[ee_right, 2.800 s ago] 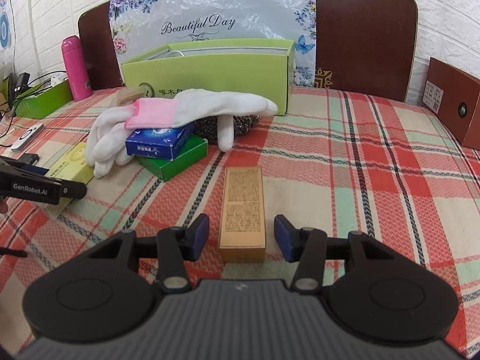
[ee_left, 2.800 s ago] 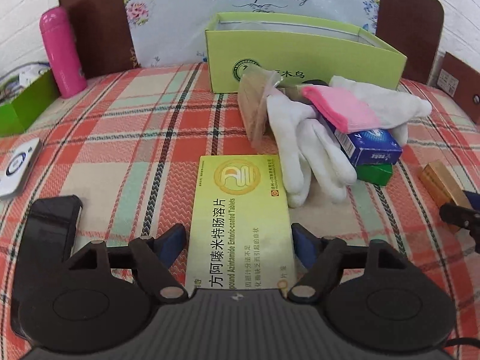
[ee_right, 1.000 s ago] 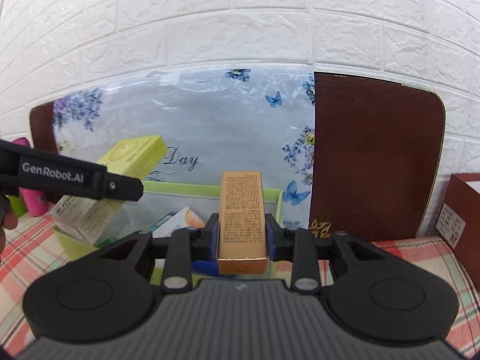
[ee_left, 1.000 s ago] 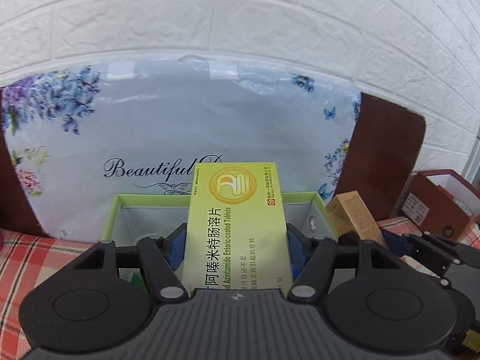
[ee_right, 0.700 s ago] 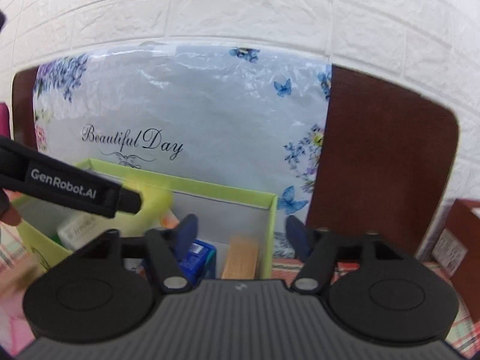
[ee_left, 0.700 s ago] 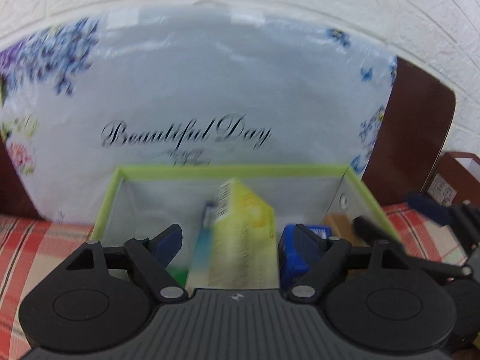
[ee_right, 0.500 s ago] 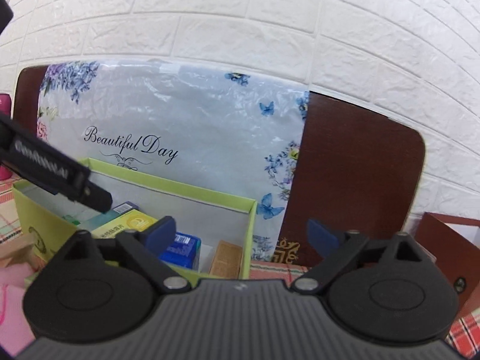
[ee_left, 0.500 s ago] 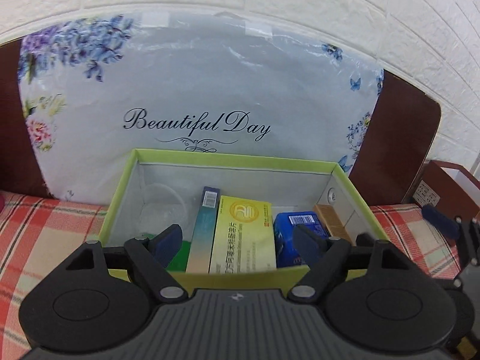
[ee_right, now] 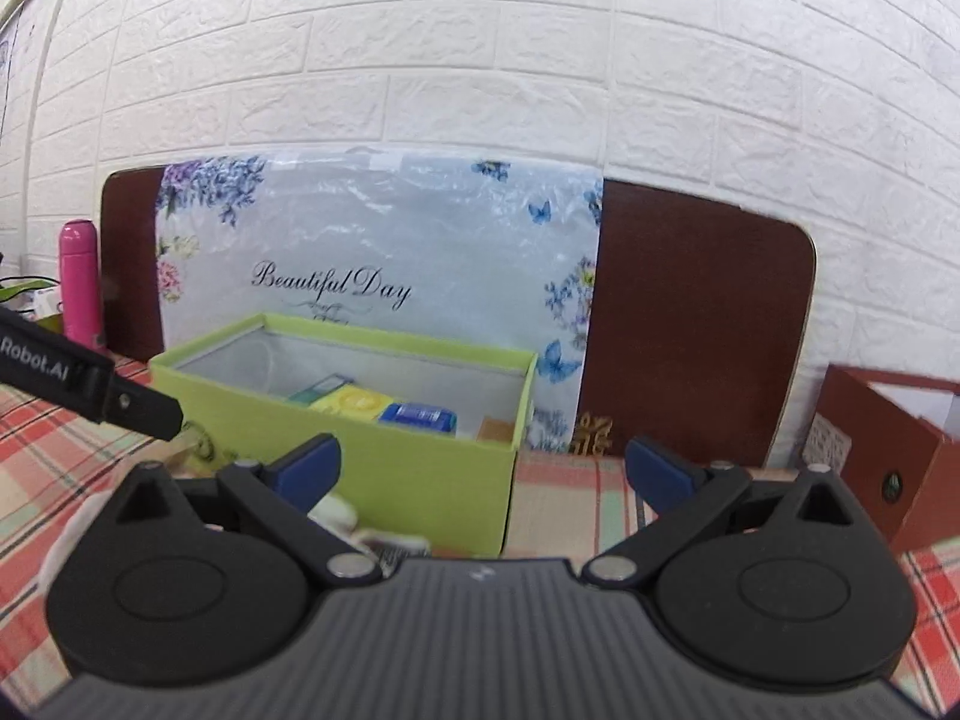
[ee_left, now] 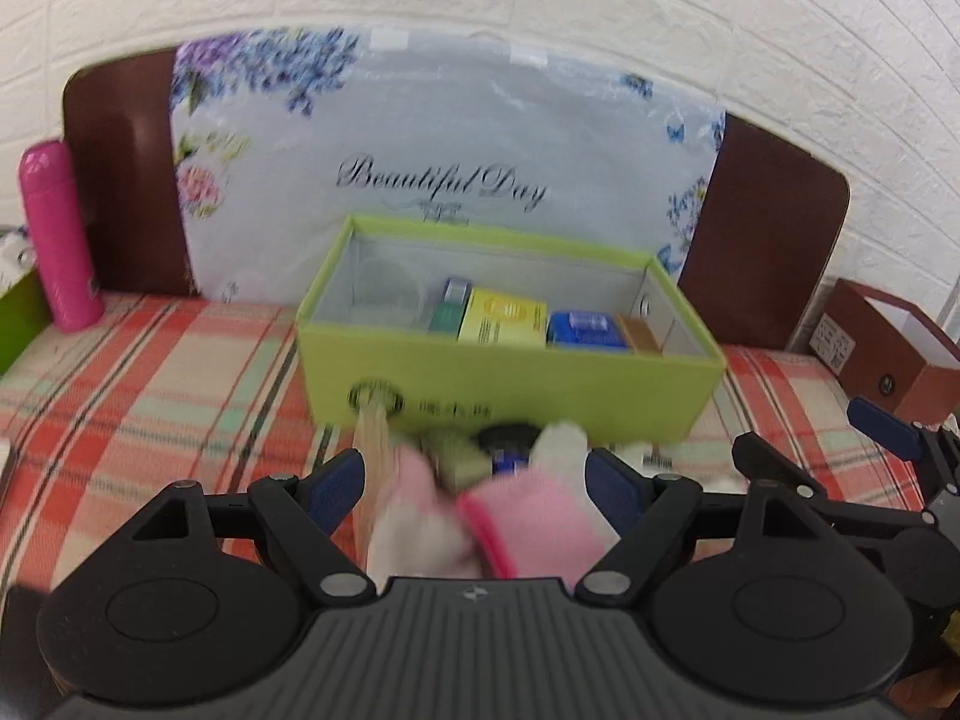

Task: Organize objects
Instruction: 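Move both tools back to the white gloves and grasp them with the left tool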

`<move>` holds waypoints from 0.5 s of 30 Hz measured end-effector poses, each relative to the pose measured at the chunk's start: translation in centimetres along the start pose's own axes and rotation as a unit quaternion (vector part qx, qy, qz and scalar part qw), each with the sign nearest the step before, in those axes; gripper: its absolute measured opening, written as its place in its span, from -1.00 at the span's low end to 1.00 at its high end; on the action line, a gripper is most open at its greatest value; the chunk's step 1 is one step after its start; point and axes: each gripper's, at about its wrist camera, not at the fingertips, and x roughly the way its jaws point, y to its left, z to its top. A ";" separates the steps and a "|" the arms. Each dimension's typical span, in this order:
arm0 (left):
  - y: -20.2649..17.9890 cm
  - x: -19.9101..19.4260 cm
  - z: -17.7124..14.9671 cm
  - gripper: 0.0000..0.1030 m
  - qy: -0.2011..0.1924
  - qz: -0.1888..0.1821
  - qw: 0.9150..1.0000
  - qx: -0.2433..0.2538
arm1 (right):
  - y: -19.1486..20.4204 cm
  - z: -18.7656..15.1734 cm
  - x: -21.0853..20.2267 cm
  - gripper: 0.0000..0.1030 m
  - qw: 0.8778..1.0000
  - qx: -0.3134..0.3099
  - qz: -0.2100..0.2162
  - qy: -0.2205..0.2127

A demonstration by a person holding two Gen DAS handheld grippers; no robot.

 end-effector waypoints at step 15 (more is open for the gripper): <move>3.3 -1.6 -7.1 0.63 0.062 0.022 0.996 -0.064 | 2.0 -5.2 -3.4 1.00 0.996 0.013 0.047 0.075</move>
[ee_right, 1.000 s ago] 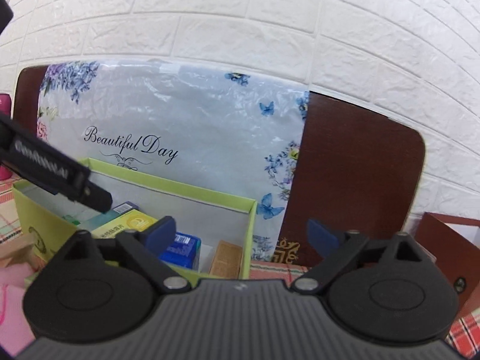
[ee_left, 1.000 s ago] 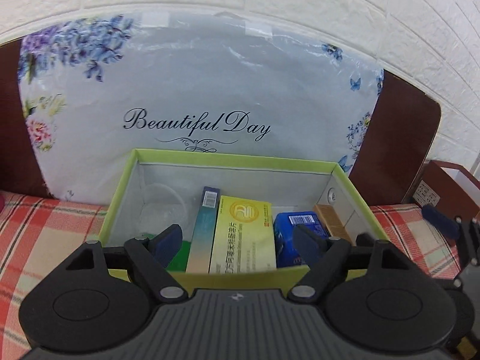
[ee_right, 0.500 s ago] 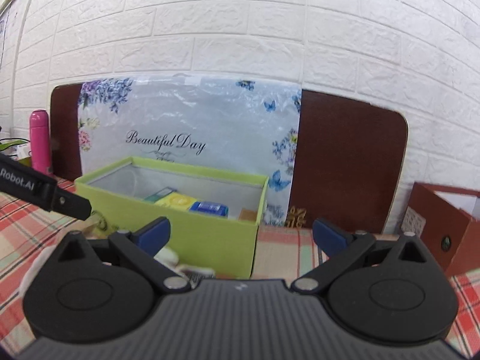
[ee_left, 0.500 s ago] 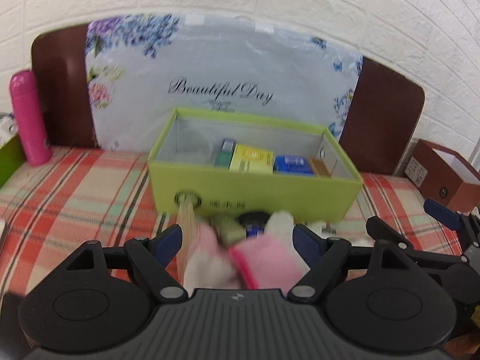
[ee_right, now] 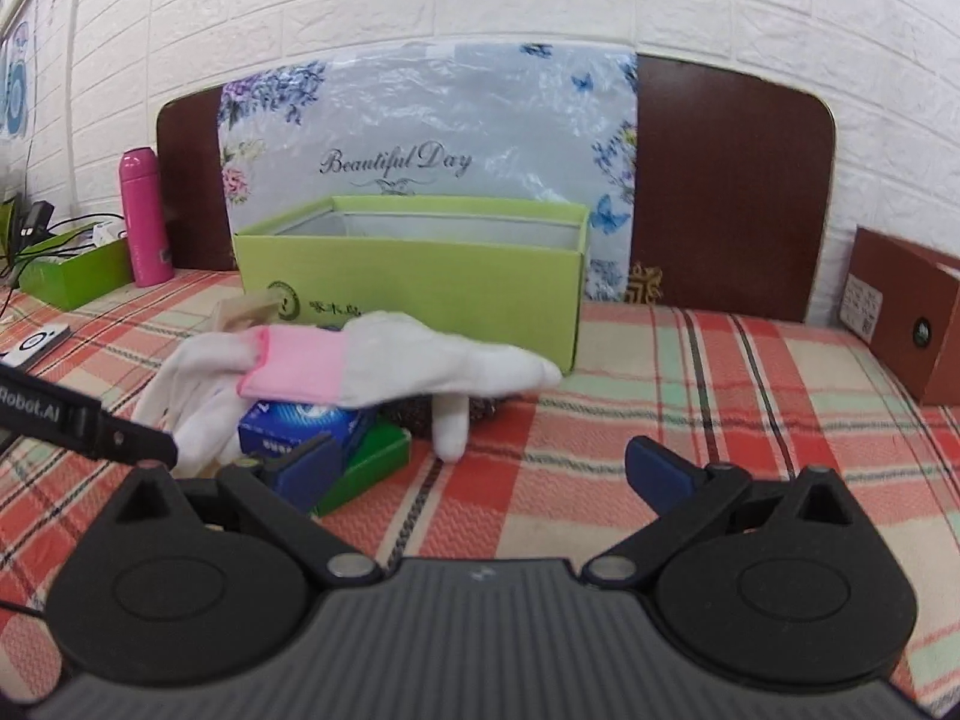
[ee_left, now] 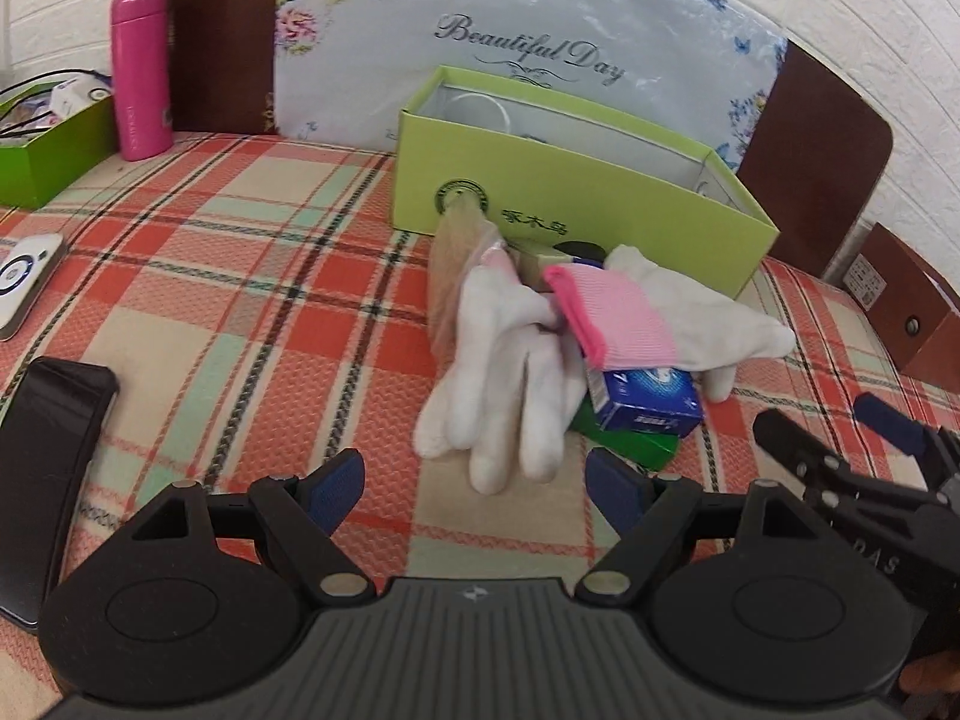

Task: Organize objects
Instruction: 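Move both tools back to the white gloves and grasp them with the left tool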

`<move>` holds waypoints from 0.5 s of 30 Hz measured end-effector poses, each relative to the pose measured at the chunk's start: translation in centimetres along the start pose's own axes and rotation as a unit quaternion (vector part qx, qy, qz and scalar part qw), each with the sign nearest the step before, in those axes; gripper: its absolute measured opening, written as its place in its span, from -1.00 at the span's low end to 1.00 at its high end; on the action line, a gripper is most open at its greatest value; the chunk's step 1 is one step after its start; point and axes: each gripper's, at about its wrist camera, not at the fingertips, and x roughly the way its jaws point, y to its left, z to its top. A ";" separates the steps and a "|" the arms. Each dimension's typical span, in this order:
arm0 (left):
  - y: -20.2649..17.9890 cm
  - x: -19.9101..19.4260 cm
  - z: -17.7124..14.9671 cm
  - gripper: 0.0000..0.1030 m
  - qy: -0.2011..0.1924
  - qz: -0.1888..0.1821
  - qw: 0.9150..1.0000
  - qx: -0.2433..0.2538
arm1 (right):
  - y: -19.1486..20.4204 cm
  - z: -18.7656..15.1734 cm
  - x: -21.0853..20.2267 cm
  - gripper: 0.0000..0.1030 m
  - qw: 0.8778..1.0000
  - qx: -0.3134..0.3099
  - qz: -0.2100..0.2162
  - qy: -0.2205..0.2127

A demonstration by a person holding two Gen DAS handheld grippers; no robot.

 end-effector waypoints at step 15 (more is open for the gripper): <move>1.1 3.6 2.9 0.53 -0.005 -0.027 0.999 -0.028 | 2.7 2.3 5.4 -0.53 0.998 -0.054 0.043 0.009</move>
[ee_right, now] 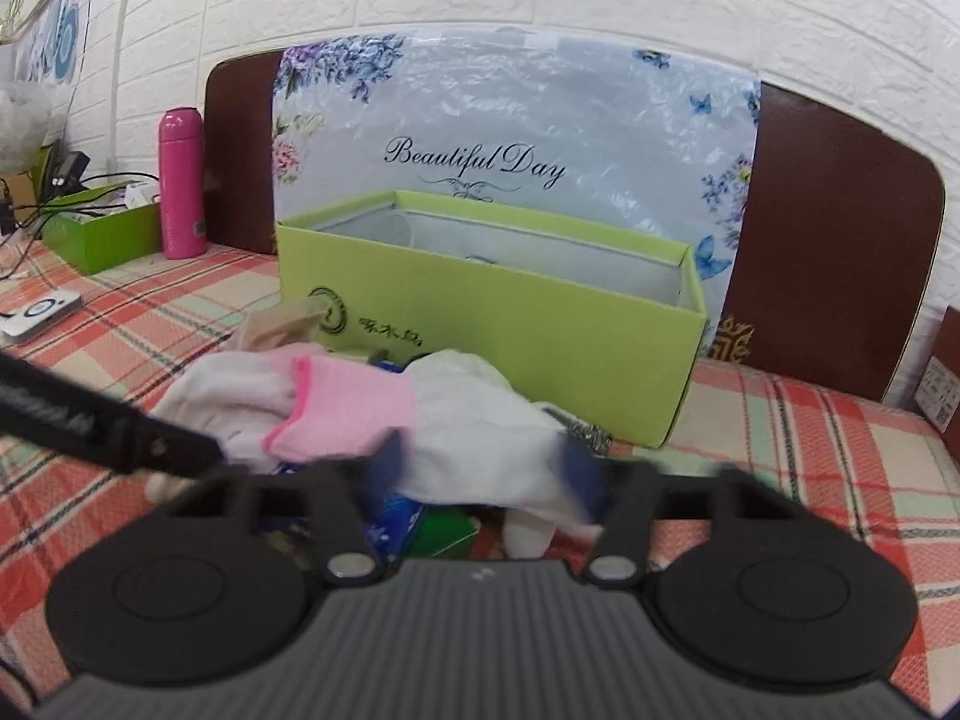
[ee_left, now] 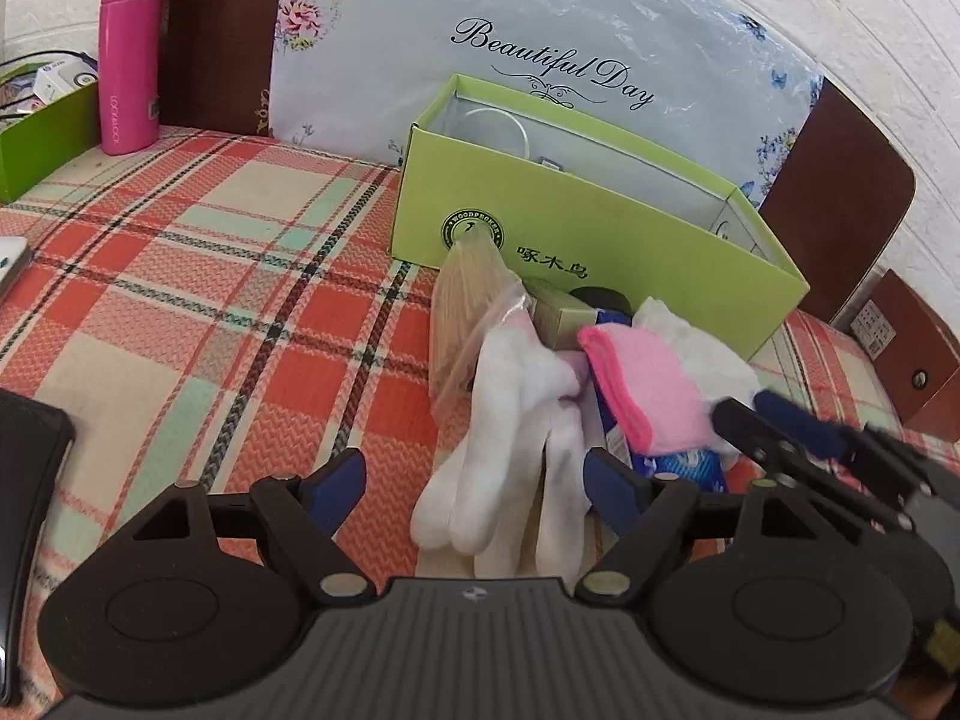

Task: Organize objects
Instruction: 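Move both tools back to the white gloves and grasp them with the left tool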

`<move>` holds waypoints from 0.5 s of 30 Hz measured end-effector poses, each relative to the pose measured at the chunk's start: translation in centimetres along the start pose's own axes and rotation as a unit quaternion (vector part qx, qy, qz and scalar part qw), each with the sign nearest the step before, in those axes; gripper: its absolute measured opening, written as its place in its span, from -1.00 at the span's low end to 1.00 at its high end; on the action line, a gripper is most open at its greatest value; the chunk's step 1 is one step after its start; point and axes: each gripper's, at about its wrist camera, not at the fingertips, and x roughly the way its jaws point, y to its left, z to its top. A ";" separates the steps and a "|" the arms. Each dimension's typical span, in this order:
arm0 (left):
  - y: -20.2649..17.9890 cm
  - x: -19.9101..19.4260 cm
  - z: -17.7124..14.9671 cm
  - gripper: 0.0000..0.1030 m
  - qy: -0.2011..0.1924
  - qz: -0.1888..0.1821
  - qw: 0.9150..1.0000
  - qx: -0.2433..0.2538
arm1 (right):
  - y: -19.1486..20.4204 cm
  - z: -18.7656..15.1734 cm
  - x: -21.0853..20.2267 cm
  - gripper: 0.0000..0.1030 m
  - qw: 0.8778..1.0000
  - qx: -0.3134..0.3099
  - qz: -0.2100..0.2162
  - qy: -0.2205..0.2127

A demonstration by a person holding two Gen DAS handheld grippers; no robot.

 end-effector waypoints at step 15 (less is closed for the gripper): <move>-0.5 -2.8 -1.6 -0.84 0.026 -0.066 0.997 0.044 | -1.5 0.5 -2.5 0.82 0.998 0.053 0.015 -0.027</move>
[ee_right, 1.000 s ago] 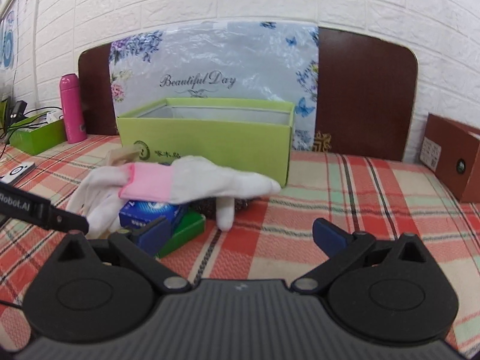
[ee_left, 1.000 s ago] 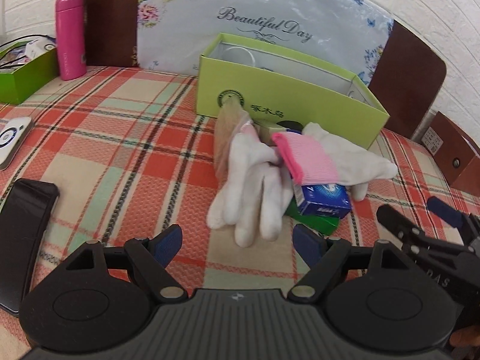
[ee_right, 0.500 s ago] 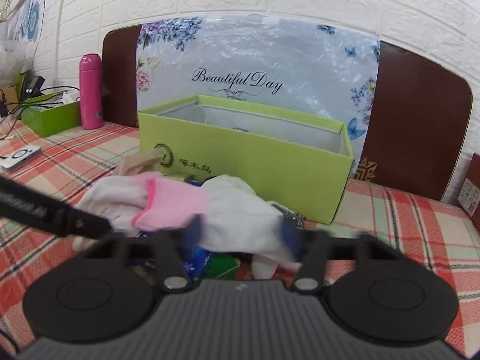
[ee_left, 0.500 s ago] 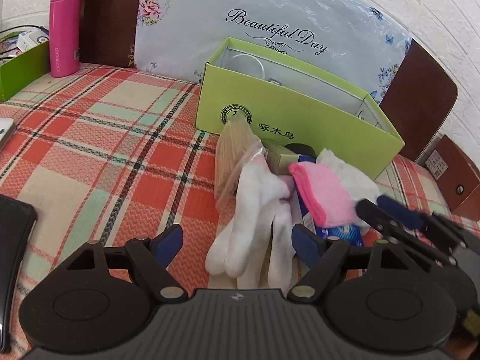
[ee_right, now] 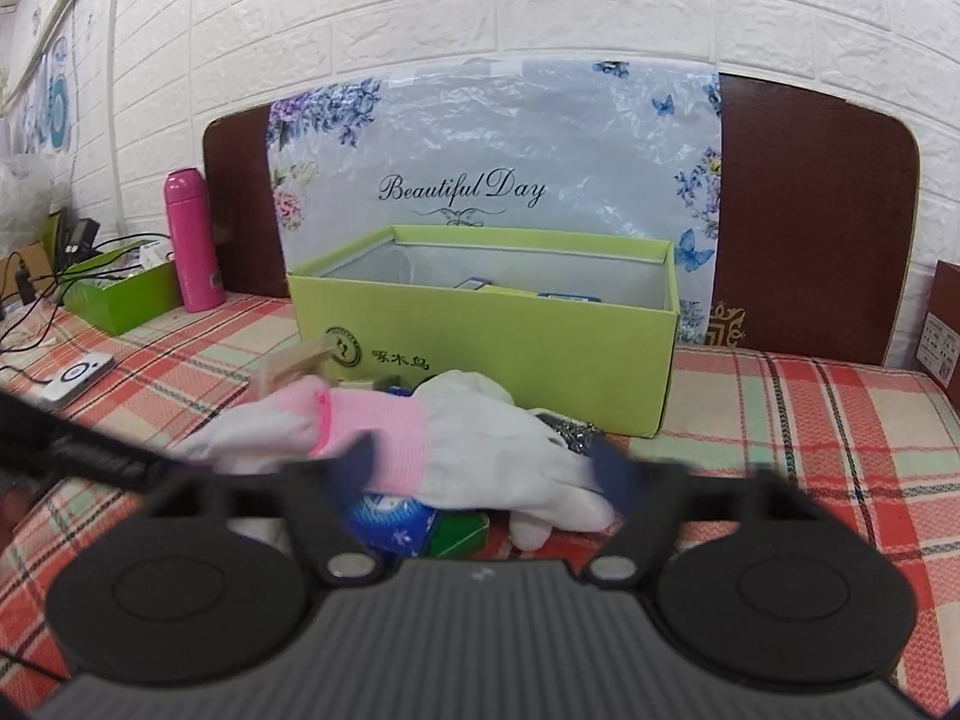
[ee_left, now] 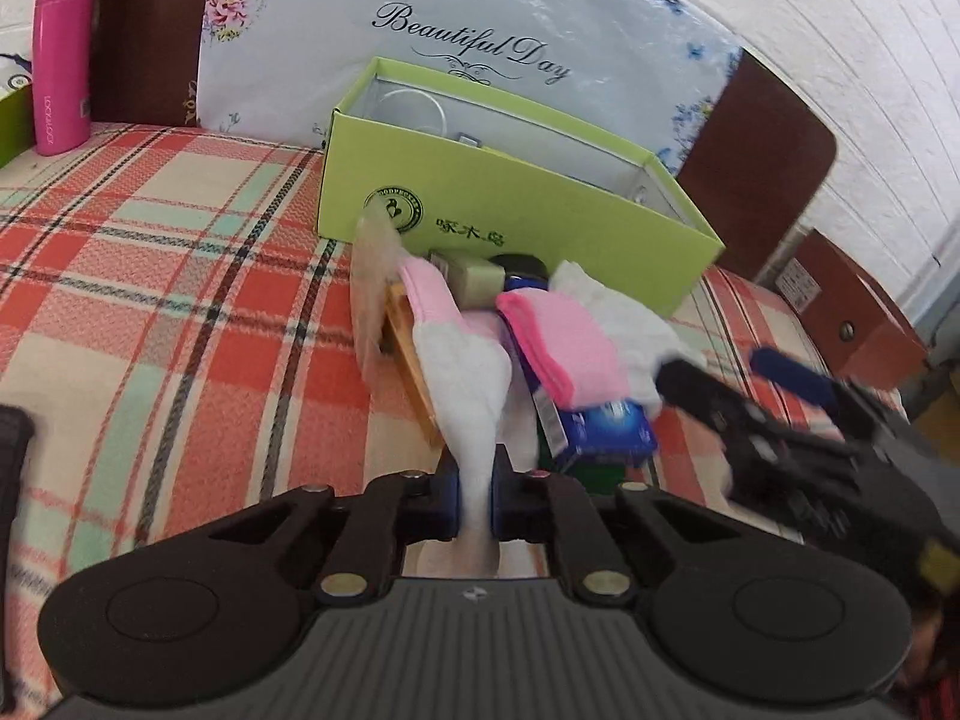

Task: Organize objects
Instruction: 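Move both tools back to the white gloves and grasp them with the left tool, then grasp the second white-pink glove with the right tool while left holds its glove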

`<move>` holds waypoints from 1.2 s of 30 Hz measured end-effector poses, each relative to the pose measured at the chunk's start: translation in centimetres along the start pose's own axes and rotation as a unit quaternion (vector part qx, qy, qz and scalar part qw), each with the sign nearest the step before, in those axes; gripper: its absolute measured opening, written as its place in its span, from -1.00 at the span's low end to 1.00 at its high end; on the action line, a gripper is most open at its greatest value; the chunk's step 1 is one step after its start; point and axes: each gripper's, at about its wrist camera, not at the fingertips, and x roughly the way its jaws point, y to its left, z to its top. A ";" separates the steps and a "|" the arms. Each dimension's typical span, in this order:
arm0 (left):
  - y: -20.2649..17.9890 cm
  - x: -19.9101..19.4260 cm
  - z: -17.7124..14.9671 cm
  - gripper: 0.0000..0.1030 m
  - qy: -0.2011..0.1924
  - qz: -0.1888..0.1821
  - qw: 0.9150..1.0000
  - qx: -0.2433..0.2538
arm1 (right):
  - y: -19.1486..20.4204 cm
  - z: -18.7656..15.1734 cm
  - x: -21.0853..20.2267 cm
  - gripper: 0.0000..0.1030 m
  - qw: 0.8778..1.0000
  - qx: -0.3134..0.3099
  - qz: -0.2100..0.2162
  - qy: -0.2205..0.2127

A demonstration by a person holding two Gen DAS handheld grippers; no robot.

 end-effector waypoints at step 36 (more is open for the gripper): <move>-0.1 -0.1 -2.0 0.38 -0.016 0.077 0.997 0.013 | -4.5 -6.6 -6.9 0.87 0.996 0.003 -0.039 0.076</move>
